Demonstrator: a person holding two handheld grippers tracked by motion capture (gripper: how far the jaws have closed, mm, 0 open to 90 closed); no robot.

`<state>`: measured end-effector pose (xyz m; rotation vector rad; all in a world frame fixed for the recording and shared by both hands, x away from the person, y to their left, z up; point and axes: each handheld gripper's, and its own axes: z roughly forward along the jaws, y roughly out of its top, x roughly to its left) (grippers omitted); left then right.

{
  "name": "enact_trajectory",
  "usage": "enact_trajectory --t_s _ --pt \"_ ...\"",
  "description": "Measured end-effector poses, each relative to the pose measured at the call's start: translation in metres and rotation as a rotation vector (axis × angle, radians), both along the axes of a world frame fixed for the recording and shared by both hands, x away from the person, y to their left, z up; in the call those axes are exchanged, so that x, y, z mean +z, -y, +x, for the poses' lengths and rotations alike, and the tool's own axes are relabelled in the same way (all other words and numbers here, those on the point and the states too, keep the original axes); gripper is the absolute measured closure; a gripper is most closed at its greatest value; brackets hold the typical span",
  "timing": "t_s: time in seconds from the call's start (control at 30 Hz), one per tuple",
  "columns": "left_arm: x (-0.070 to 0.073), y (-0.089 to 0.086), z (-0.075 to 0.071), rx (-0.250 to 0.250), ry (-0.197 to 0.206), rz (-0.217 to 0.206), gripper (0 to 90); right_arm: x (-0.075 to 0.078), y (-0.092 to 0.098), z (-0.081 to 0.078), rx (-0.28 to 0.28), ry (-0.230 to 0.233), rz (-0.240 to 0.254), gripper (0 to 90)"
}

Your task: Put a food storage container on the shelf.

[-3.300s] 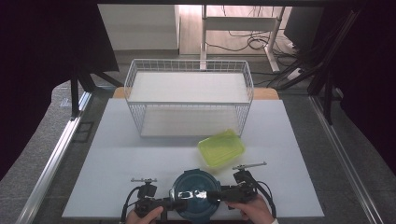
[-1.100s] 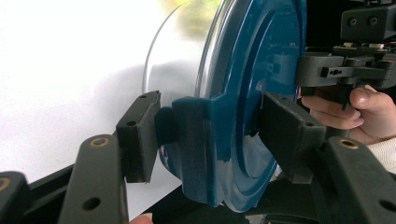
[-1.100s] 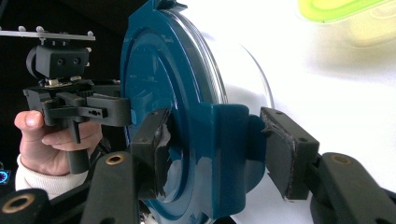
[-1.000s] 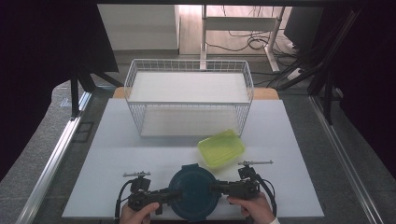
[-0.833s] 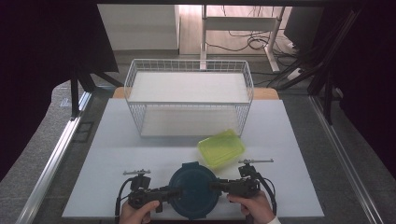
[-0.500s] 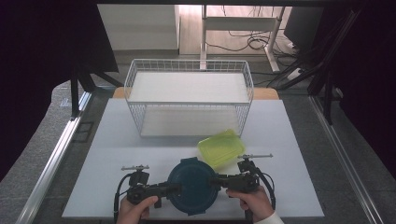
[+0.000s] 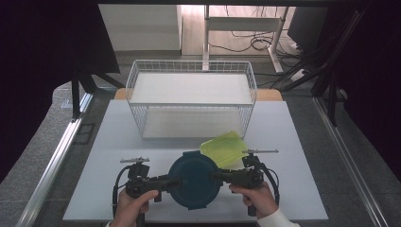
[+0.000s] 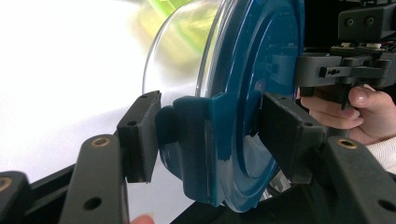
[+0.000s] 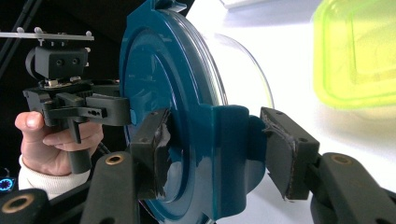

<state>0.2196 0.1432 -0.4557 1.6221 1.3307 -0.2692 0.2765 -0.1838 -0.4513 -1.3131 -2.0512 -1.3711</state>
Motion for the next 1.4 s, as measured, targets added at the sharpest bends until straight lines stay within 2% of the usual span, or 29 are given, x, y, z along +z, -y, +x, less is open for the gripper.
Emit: enact_trajectory --t_s 0.23,0.33,0.63,0.7,0.9,1.07,1.4 --pt "0.01 -0.005 0.007 0.012 0.014 -0.007 40.4 0.013 -0.006 0.009 0.002 0.031 -0.006 44.7" --pt "0.013 -0.007 0.009 0.015 0.017 -0.006 40.4 0.016 -0.008 0.012 0.006 0.024 -0.003 44.8" --pt "0.023 -0.009 0.016 0.015 0.04 -0.004 40.6 0.025 -0.01 0.019 0.008 0.046 0.001 44.8" --pt "0.025 -0.01 0.02 0.011 0.05 -0.008 40.9 0.028 -0.01 0.022 0.009 0.053 0.0 44.8" --pt "0.027 -0.011 0.034 0.012 0.043 -0.022 40.9 0.035 -0.011 0.034 -0.001 0.053 -0.011 44.8" --pt "0.037 -0.013 0.044 0.011 0.063 -0.01 41.0 0.039 -0.012 0.043 -0.006 0.053 0.006 44.8" --pt "0.05 -0.02 0.058 0.006 0.07 -0.024 41.6 0.055 -0.017 0.054 -0.008 0.078 0.001 44.8"
